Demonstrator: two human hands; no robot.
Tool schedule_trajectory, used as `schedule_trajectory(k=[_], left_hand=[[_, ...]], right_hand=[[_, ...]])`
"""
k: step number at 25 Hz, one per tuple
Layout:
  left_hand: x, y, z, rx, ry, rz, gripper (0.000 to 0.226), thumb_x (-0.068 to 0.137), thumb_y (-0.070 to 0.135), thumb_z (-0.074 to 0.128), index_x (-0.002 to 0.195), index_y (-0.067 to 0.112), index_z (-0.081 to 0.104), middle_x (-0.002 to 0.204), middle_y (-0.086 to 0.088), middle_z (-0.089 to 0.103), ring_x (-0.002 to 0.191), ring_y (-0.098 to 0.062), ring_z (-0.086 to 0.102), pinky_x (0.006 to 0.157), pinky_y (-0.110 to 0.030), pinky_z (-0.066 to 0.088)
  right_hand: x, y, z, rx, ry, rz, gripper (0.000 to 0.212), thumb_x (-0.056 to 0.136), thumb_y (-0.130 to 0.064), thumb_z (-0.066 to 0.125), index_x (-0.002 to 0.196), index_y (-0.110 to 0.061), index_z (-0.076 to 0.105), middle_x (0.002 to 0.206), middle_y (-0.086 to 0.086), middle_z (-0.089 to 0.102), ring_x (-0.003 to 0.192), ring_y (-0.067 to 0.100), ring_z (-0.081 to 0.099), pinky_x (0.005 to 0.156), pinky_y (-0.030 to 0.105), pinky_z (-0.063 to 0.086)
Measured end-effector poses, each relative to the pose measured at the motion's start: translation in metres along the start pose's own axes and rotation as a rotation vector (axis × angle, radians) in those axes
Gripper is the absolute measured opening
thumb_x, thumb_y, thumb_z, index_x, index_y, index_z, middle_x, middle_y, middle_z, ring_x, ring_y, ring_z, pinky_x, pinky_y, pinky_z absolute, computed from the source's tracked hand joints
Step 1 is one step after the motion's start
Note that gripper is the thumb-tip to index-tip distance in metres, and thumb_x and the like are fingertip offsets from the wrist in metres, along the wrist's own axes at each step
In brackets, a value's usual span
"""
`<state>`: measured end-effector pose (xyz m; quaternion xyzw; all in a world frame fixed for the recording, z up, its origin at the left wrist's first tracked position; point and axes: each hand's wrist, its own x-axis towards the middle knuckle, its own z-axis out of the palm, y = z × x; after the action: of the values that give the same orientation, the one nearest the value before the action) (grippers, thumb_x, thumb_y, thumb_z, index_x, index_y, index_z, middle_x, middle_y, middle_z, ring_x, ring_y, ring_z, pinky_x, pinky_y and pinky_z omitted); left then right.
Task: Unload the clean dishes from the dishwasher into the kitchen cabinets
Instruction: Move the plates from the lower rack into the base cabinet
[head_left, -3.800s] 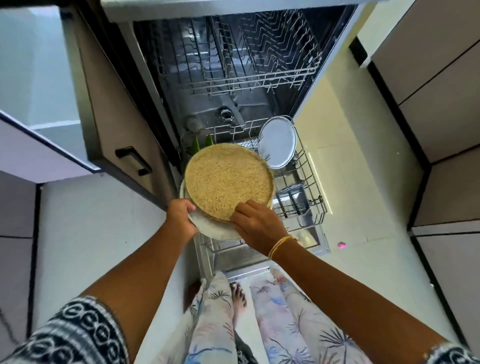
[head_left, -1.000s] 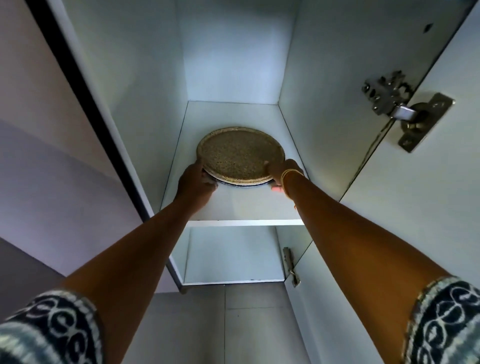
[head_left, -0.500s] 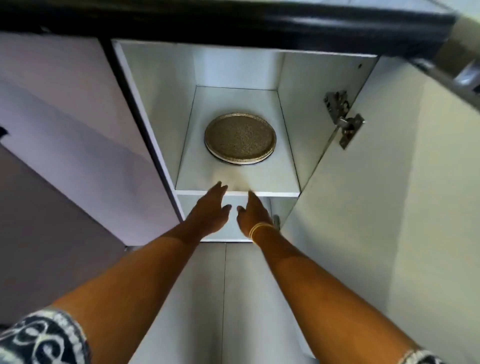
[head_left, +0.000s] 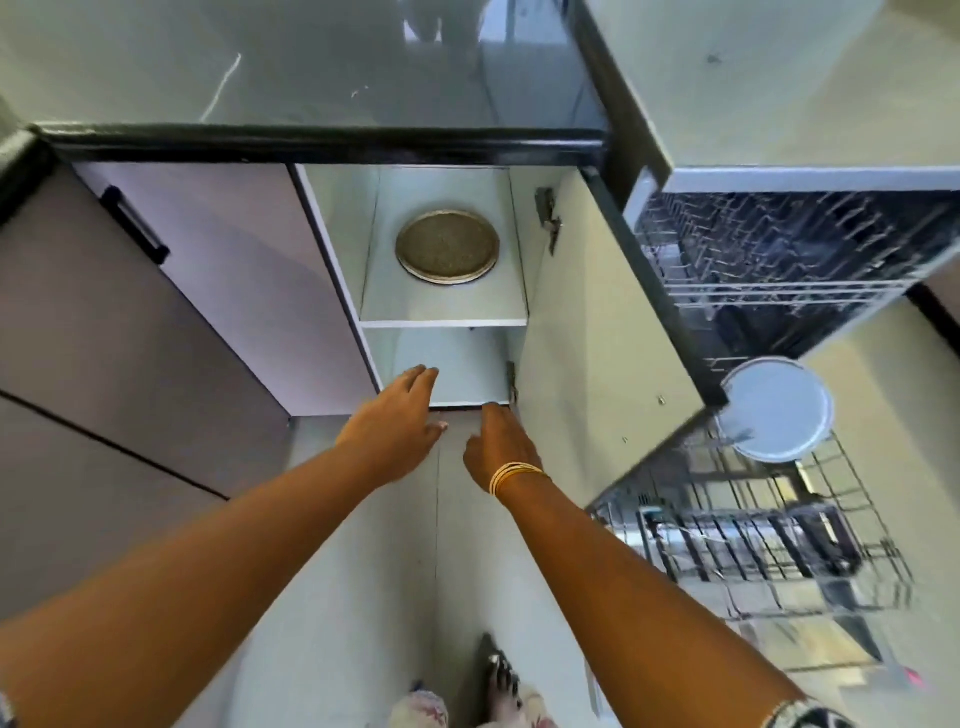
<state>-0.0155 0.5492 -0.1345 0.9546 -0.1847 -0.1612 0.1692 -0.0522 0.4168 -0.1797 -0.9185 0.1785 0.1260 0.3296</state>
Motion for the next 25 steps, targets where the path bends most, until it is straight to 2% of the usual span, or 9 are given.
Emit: schedule_trajectory(k=[4, 8, 15, 20, 23, 25], left_hand=[[-0.076, 0.044, 0.015, -0.020, -0.034, 0.067, 0.066, 0.095, 0.032, 0.052, 0.150, 0.013, 0.021, 0.156, -0.009, 0.026, 0.140, -0.029, 0.032, 0.111, -0.043, 0.033], [-0.123, 0.081, 0.044, -0.005, -0.150, 0.135, 0.061, 0.096, 0.031, 0.050, 0.148, 0.012, 0.025, 0.151, -0.012, 0.033, 0.134, -0.031, 0.040, 0.109, -0.042, 0.036], [-0.111, 0.182, 0.094, -0.065, -0.237, 0.242, 0.055, 0.096, 0.025, 0.050, 0.146, 0.012, 0.031, 0.144, -0.012, 0.044, 0.129, -0.028, 0.045, 0.105, -0.037, 0.037], [-0.061, 0.253, 0.127, -0.157, -0.283, 0.135, 0.053, 0.097, 0.025, 0.048, 0.146, 0.013, 0.030, 0.132, -0.014, 0.054, 0.114, -0.026, 0.056, 0.091, -0.032, 0.041], [-0.026, 0.277, 0.150, -0.251, -0.261, -0.001, 0.052, 0.097, 0.024, 0.048, 0.145, 0.012, 0.032, 0.134, -0.016, 0.054, 0.117, -0.030, 0.055, 0.097, -0.034, 0.043], [-0.004, 0.286, 0.166, -0.315, -0.228, -0.060, 0.049, 0.097, 0.022, 0.048, 0.143, 0.010, 0.034, 0.129, -0.016, 0.057, 0.103, -0.027, 0.059, 0.087, -0.032, 0.047]], right_hand=[[-0.082, 0.038, -0.024, -0.009, -0.014, 0.024, 0.046, 0.092, -0.015, 0.050, 0.136, -0.007, 0.040, 0.140, 0.015, 0.044, 0.123, 0.034, 0.049, 0.101, 0.037, 0.042], [-0.144, 0.080, -0.046, -0.008, -0.005, 0.040, 0.048, 0.090, -0.014, 0.053, 0.135, -0.006, 0.040, 0.139, 0.016, 0.043, 0.122, 0.037, 0.049, 0.101, 0.043, 0.044], [-0.159, 0.176, -0.110, -0.037, 0.058, 0.112, 0.049, 0.090, -0.012, 0.055, 0.136, -0.007, 0.041, 0.139, 0.016, 0.043, 0.123, 0.037, 0.049, 0.101, 0.046, 0.044], [-0.122, 0.236, -0.150, 0.011, 0.038, 0.141, 0.048, 0.091, -0.012, 0.055, 0.137, -0.009, 0.042, 0.138, 0.015, 0.045, 0.121, 0.035, 0.051, 0.101, 0.046, 0.045], [-0.092, 0.261, -0.165, 0.074, 0.032, 0.176, 0.044, 0.093, -0.011, 0.052, 0.136, -0.009, 0.045, 0.136, 0.015, 0.048, 0.121, 0.033, 0.051, 0.101, 0.041, 0.044], [-0.069, 0.273, -0.168, 0.197, 0.063, 0.246, 0.038, 0.093, -0.011, 0.051, 0.131, -0.008, 0.050, 0.132, 0.016, 0.053, 0.117, 0.032, 0.055, 0.099, 0.040, 0.047]])
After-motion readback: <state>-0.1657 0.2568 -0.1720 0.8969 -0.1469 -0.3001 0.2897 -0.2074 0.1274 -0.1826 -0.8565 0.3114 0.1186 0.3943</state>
